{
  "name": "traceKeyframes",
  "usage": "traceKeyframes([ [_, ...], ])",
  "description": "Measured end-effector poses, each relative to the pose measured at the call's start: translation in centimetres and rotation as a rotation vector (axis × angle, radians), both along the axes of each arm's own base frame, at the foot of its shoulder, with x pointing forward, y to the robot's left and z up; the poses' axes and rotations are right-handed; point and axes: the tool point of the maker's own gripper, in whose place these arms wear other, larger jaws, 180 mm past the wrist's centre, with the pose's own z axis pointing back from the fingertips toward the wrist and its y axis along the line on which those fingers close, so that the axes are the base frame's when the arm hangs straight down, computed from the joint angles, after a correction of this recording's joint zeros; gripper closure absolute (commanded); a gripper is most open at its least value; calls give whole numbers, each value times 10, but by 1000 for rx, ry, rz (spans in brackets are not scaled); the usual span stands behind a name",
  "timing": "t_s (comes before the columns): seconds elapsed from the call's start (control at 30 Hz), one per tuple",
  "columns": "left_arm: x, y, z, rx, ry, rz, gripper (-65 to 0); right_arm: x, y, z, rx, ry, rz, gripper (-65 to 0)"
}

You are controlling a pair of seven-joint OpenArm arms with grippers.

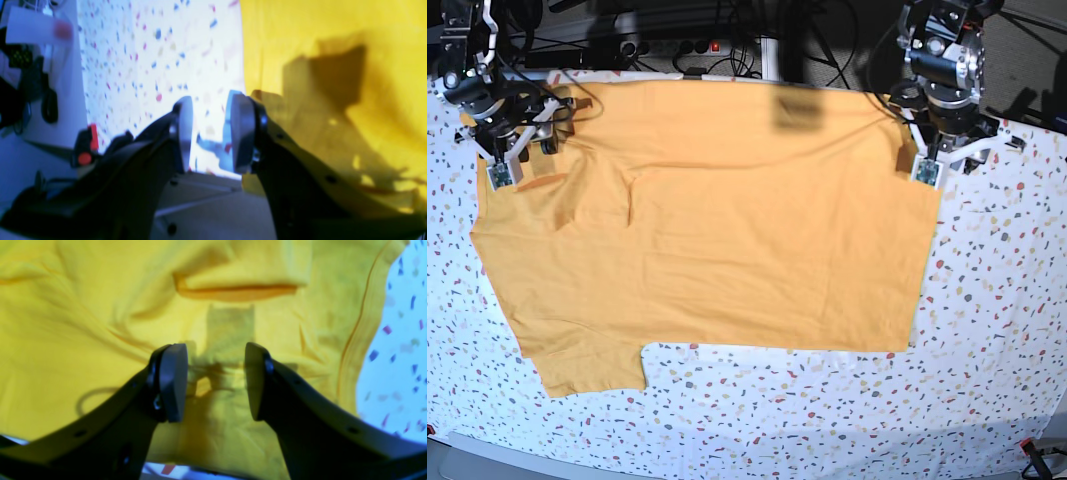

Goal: Fold the T-shirt properly
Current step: 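Release the shirt edge and raise both grippers, then move both grippers outward to the shirt's side edges near the hem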

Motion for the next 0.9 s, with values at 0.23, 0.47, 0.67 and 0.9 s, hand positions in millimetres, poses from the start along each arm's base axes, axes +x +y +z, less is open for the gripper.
traceKeyframes([
  [0.23, 35, -2, 28, 28, -126, -34, -189, 28, 4, 22, 1, -89, 11, -282],
  [0.47, 76, -5, 63, -4, -258, -60, -189, 68, 4, 53, 0, -207, 11, -282],
  [0.67, 110, -8, 100, -29, -372, -63, -189, 95, 4, 79, -1, -295, 10, -282],
  [0.9, 142, -14, 142, -76, -493, -80, -189, 124, 13, 114, 80, -401, 13, -282],
])
